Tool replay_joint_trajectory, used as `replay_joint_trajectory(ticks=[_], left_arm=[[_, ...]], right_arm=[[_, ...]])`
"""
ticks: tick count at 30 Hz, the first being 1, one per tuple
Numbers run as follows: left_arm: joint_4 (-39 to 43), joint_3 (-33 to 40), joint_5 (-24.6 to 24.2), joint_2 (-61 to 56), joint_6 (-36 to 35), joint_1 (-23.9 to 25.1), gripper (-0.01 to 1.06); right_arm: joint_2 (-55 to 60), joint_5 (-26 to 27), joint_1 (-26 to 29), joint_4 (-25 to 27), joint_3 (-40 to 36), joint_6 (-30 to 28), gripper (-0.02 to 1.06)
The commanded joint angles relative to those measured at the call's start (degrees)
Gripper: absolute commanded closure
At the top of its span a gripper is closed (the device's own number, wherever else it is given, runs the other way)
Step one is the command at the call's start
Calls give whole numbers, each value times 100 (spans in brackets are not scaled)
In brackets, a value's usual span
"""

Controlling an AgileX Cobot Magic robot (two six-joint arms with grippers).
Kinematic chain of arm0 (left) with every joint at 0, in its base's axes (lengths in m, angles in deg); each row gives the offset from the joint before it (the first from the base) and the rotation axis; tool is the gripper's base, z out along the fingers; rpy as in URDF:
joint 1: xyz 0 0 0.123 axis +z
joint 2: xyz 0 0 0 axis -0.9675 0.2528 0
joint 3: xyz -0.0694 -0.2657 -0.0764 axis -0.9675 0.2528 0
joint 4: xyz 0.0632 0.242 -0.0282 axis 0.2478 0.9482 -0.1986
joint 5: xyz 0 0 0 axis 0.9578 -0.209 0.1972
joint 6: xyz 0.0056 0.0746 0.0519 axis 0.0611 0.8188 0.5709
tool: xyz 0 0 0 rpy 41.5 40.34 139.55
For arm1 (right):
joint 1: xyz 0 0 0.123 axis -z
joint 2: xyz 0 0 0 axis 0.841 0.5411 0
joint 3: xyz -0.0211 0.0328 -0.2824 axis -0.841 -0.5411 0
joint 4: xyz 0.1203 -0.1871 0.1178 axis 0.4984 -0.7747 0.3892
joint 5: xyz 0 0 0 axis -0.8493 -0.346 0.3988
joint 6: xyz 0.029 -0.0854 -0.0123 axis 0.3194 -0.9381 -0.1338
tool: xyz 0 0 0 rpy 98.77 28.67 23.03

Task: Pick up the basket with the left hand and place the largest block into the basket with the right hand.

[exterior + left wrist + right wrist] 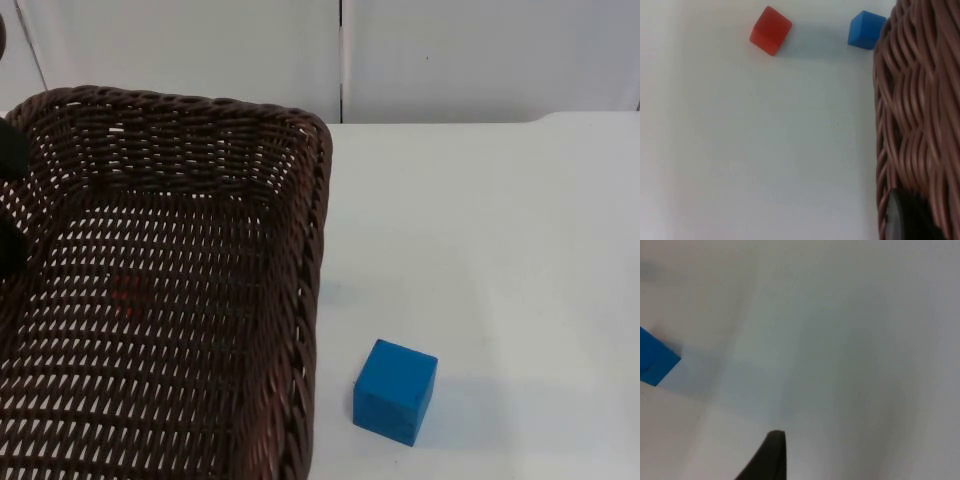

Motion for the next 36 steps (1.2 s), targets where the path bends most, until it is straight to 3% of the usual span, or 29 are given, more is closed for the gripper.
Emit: replay_joint_trajectory(ticks=[1,5,15,18,22,23,32,36], left_arm=[[-176,2,15,-63,-30,12,105],[-176,2,15,-63,-30,12,105],[-176,2,29,-63,-30,12,105],[-176,2,29,-63,-30,12,105],[-176,2,37,-63,-30,12,105],[-176,2,37,-63,-30,12,105],[-176,2,37,-63,-30,12,105],[-176,2,37,-63,-30,12,105]], right_arm=[[105,116,25,71,45,-93,-1],[553,270,25,794,45,-592,-1],[1492,294,-45,1955,45,-1756,-1],[1694,324,-270,1979,45,-1840,-1],[2067,641,-1128,1919,45,-1972,-1],[2067,641,-1128,1919,45,-1972,-1],[2997,1939,-2992,1587,45,-2123,-1],[3333,2243,-3314,1587,45,-2315,-1]])
